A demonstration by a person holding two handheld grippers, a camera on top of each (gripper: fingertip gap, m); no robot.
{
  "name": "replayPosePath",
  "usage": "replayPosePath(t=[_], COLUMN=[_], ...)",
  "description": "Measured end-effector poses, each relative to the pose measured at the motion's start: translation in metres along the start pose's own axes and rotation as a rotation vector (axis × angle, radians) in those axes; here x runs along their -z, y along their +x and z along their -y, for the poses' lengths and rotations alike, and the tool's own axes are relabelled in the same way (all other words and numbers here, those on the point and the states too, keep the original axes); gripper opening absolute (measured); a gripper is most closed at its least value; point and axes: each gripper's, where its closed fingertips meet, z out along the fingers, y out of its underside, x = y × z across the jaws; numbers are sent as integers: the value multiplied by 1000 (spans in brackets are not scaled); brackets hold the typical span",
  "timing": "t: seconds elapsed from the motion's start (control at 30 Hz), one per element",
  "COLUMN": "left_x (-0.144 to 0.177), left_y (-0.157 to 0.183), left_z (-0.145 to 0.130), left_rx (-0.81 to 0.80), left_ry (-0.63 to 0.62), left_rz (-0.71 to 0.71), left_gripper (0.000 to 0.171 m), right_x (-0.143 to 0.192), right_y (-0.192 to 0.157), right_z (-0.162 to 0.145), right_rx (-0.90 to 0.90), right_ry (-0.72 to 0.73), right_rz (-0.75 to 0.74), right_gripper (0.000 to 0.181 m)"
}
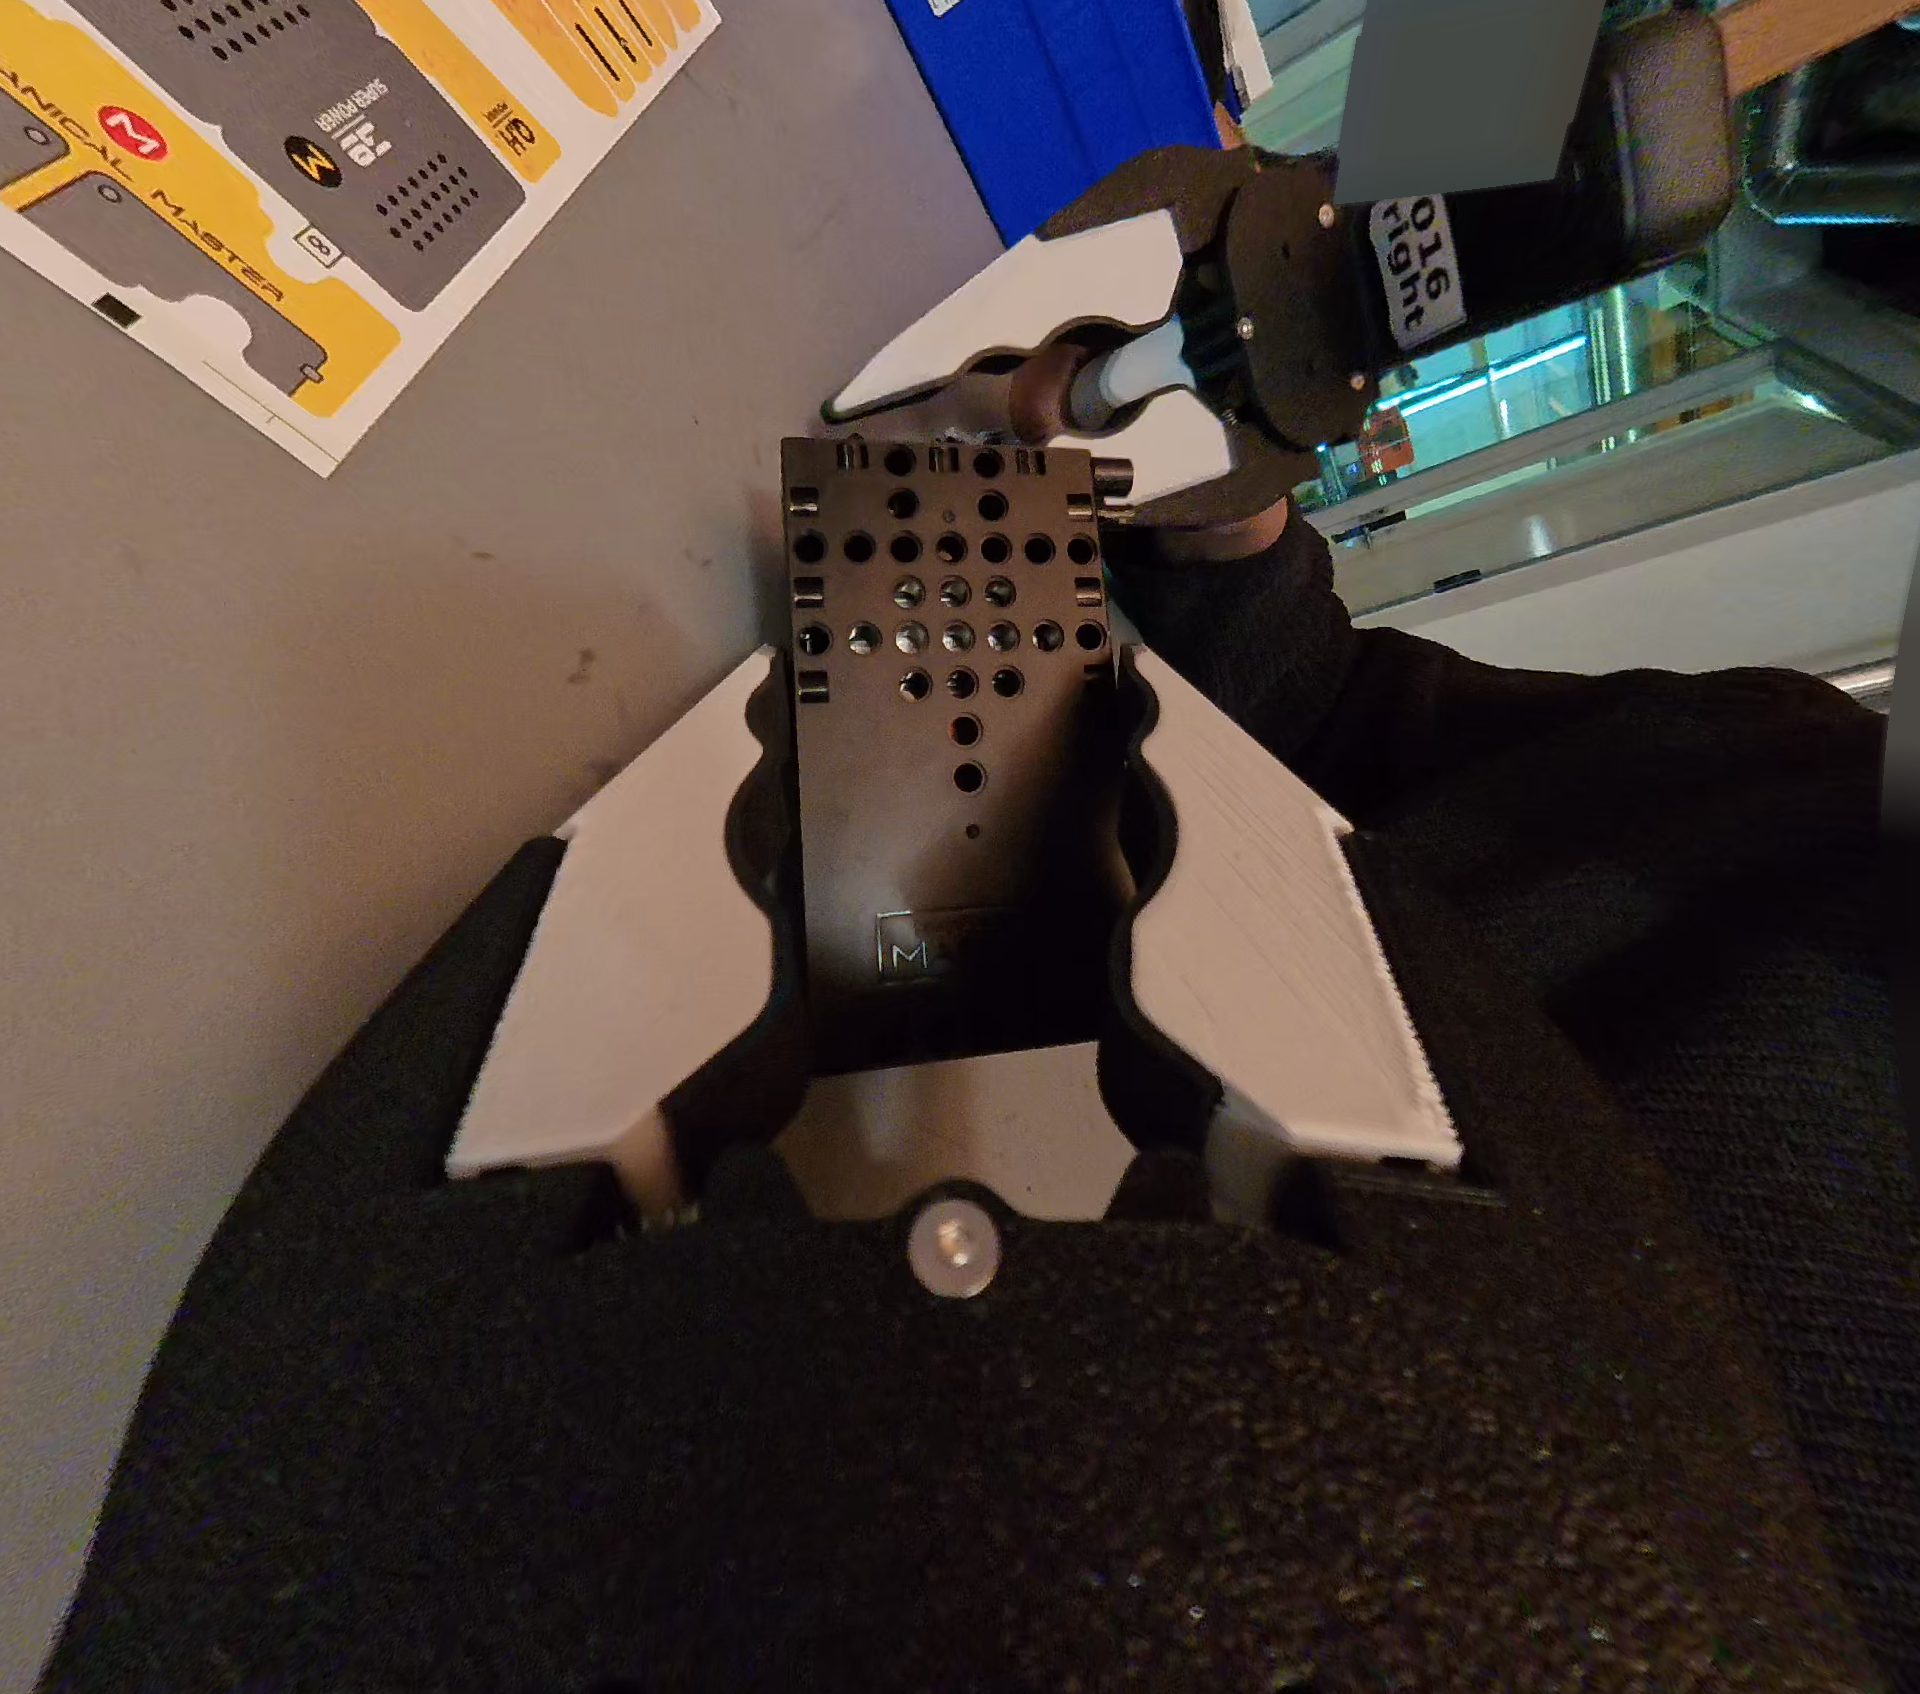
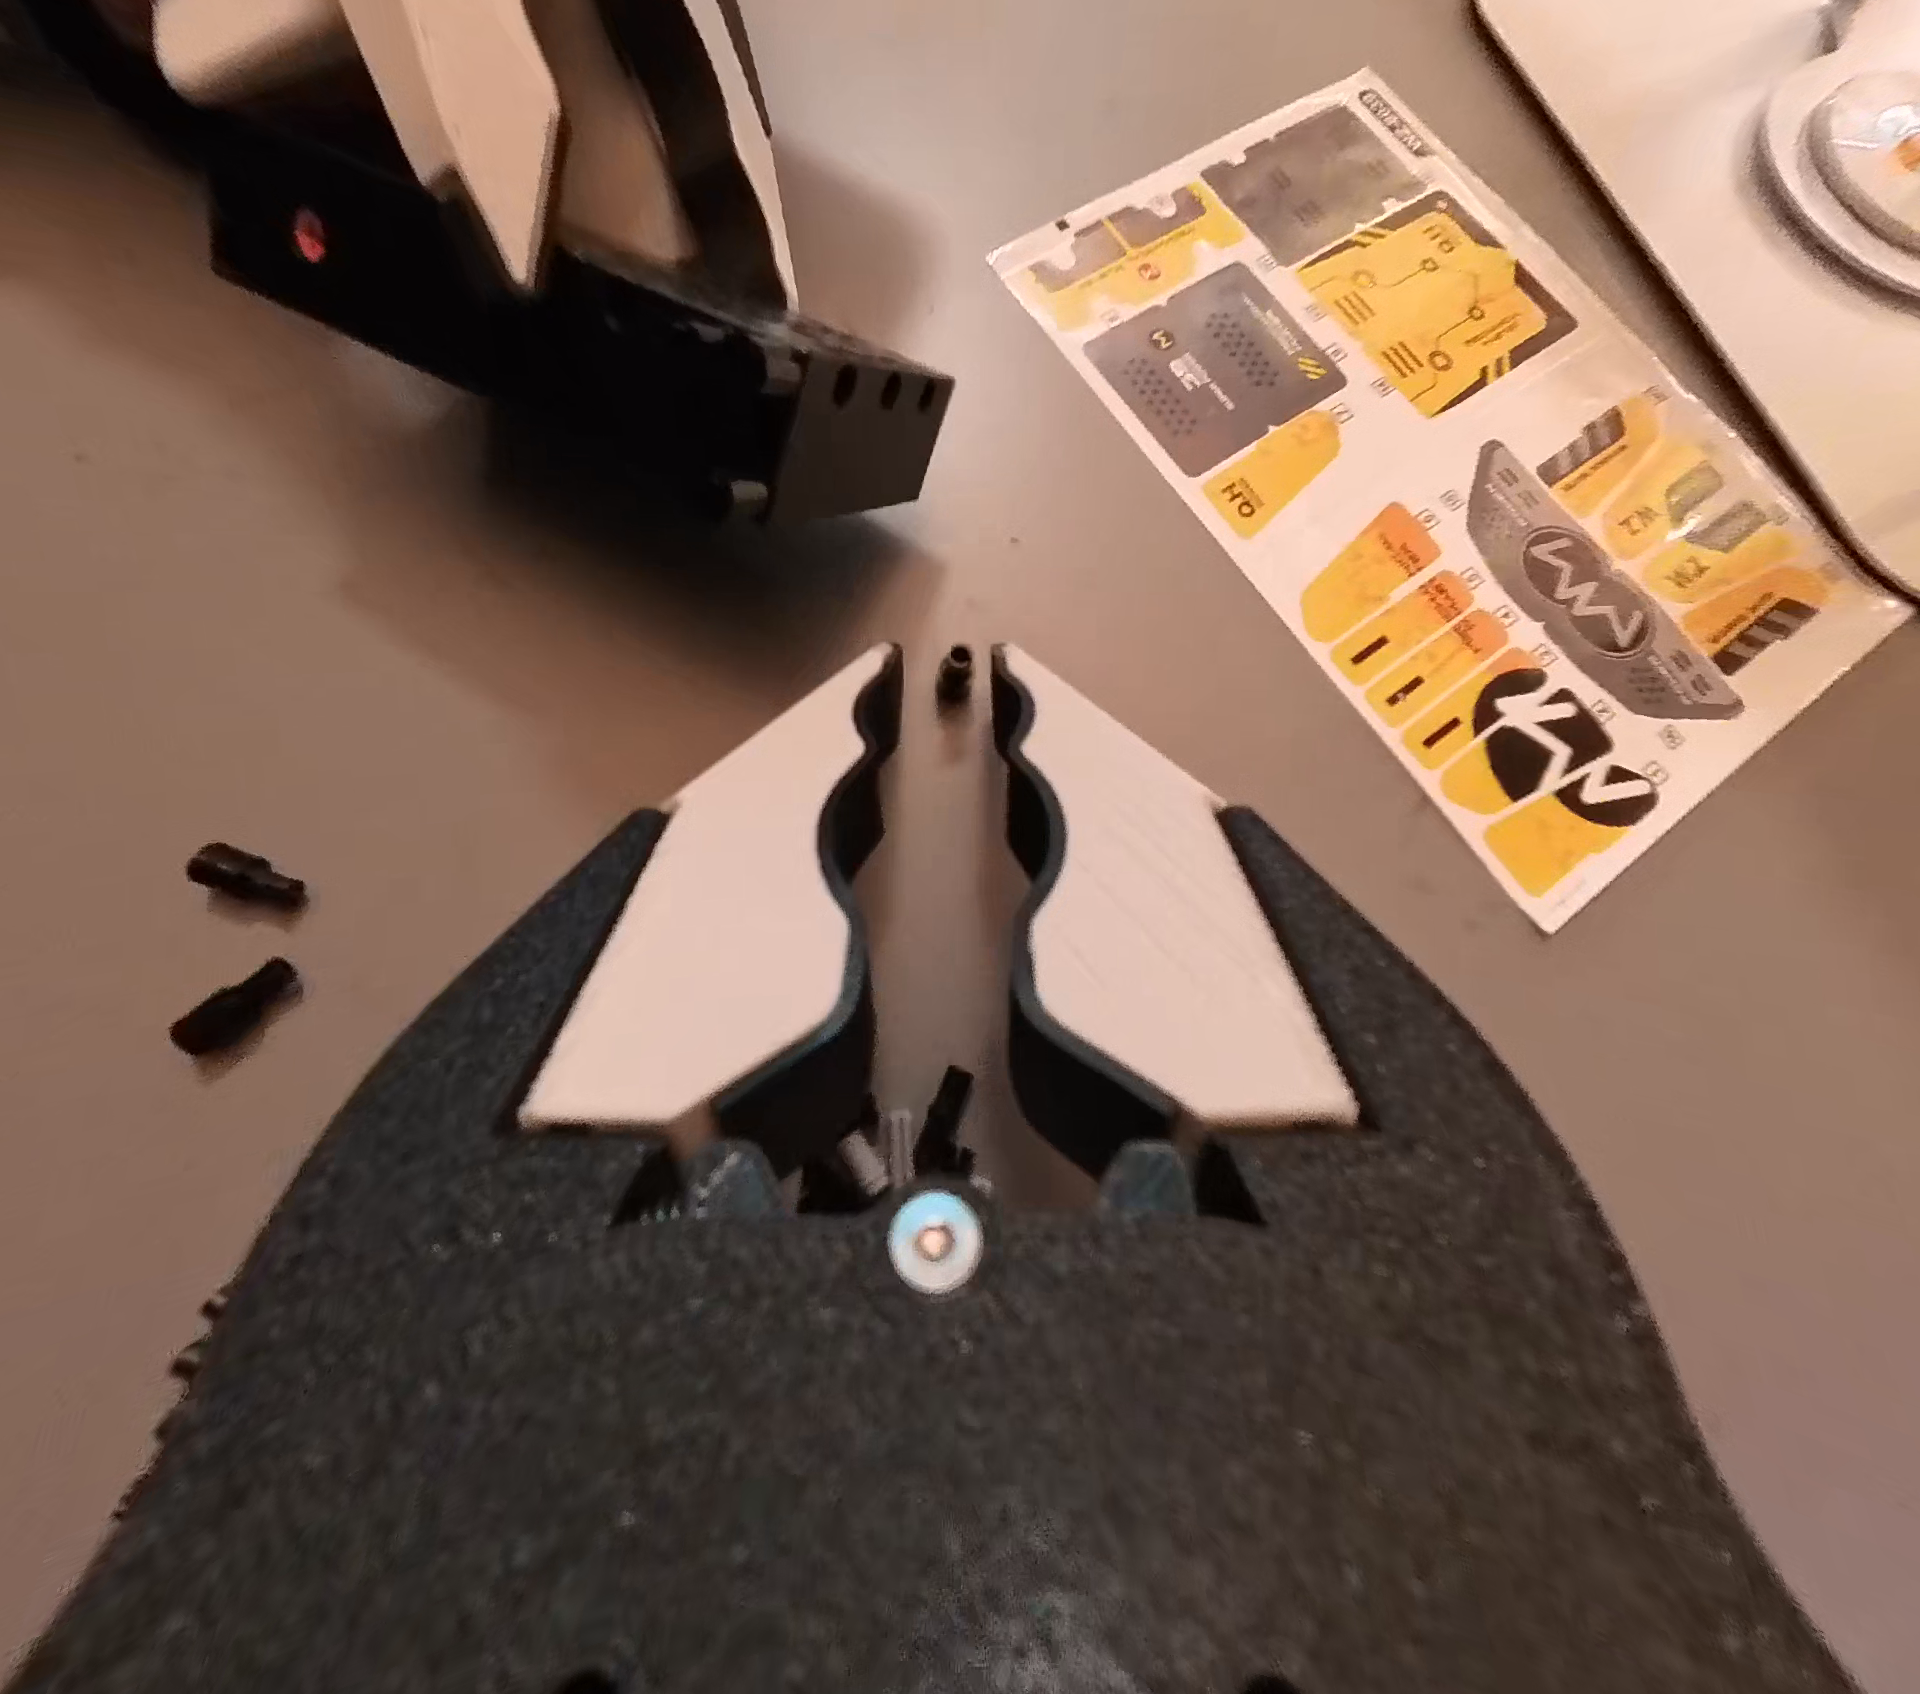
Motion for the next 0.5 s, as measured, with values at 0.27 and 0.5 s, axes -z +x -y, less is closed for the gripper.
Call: replayPosePath(t=[0.27, 0.5], left_x=[0, 0], left_y=[0, 0], left_z=[0, 0], left_rx=[3, 6], left_ry=[0, 0], left_rz=[-2, -4], left_gripper=[61, 61], right_x=[7, 27], right_y=[-3, -10], right_z=[3, 20], right_rx=[53, 85], right_ry=[14, 150], right_rz=[-25, -34], right_gripper=[6, 6])
